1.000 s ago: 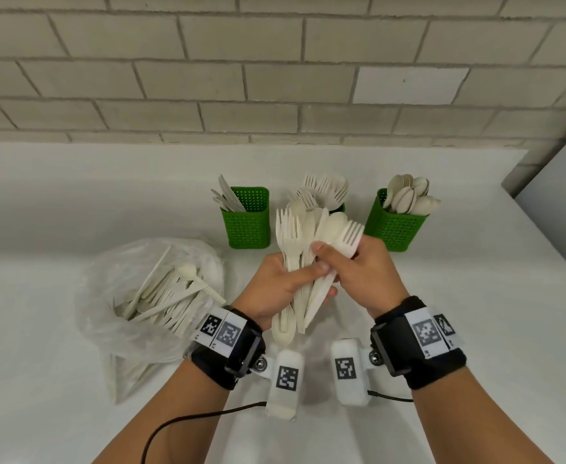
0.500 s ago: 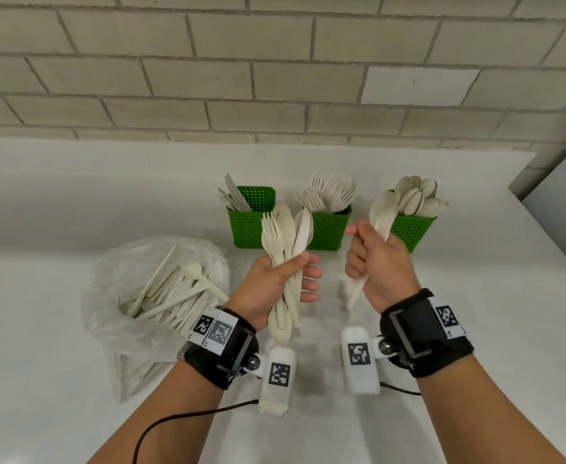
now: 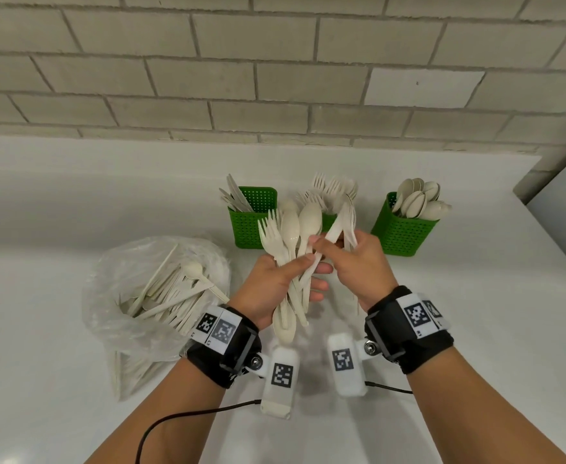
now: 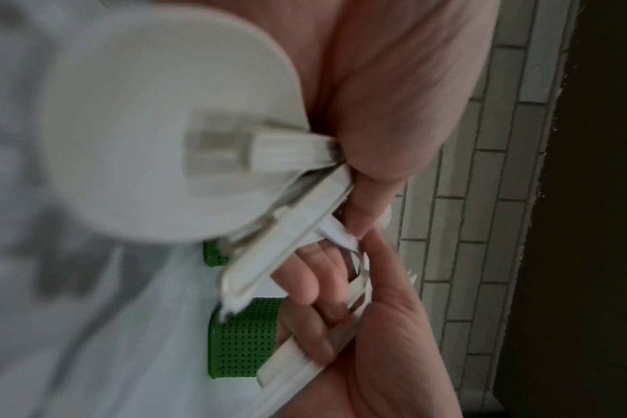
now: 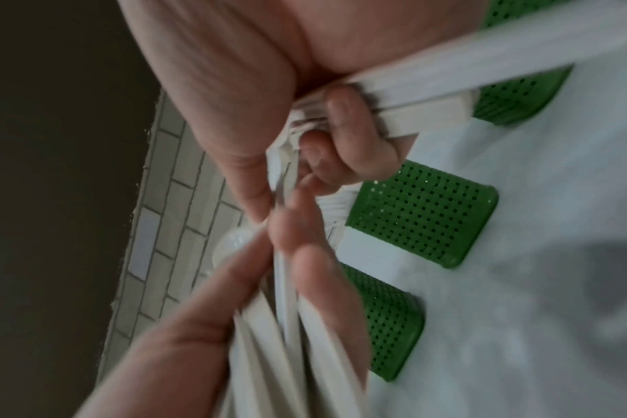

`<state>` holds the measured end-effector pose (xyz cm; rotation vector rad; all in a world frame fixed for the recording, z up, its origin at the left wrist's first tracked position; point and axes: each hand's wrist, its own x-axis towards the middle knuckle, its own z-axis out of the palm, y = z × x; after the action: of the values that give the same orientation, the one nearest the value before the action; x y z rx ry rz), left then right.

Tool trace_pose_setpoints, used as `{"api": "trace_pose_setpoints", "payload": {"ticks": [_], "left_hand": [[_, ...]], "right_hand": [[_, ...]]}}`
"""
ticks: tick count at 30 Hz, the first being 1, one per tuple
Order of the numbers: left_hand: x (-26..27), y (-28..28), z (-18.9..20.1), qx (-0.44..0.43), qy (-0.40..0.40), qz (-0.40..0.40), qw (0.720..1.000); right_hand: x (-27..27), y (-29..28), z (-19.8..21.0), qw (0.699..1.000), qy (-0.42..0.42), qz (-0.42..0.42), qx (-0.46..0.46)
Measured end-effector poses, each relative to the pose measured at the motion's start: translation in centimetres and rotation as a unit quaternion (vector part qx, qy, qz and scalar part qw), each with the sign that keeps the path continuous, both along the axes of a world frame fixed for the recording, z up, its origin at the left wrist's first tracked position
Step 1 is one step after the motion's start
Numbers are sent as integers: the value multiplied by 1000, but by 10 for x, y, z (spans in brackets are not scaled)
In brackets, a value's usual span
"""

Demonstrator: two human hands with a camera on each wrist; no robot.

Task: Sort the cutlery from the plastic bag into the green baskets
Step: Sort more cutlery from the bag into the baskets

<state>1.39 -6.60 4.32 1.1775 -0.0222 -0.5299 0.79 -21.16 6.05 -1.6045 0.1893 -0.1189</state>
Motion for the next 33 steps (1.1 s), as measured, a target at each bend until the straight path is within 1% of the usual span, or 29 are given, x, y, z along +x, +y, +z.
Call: {"api": "trace_pose_setpoints", "payload": {"ticks": [3,6,8,11,13,15,18,20,22,24,26,30,33], "left_hand": [[-1,-1,3,11,-15,-28,999],[-1,-1,4,13,-19,-40,999],[-1,-1,4,-8,-15,-33,999],[0,-2,3,-38,3,-12,999],[2,-1,3,-20,10,-6,1000],[3,0,1,22,3,-4,1000],[6,1,-4,83,-38,-10,996],[5,0,-3,101,-62,-32,992],[5,-1,-2,113,-80,-49,989],[5,0,-2,113,-94,-58,988],[5,3,-3,93,-100,-63,989],[4,7,-4,33,-67,-59,995],[5,7,-3,40,-57,-53,996]], "right_hand": [[-2,3,7,997,27,50,57],[0,1,7,994,42,60,82],[3,1,5,996,40,30,75],[8,-4,5,992,21,-64,109],[10,-7,7,983,11,-103,149],[12,-8,9,981,12,-114,157],[9,-6,10,981,9,-76,178],[5,-3,11,993,9,-21,116],[1,1,14,997,20,45,52],[-1,1,15,996,38,77,28],[2,-2,14,996,38,70,36],[8,-4,6,992,41,-10,115],[8,-2,6,991,29,1,130]]}}
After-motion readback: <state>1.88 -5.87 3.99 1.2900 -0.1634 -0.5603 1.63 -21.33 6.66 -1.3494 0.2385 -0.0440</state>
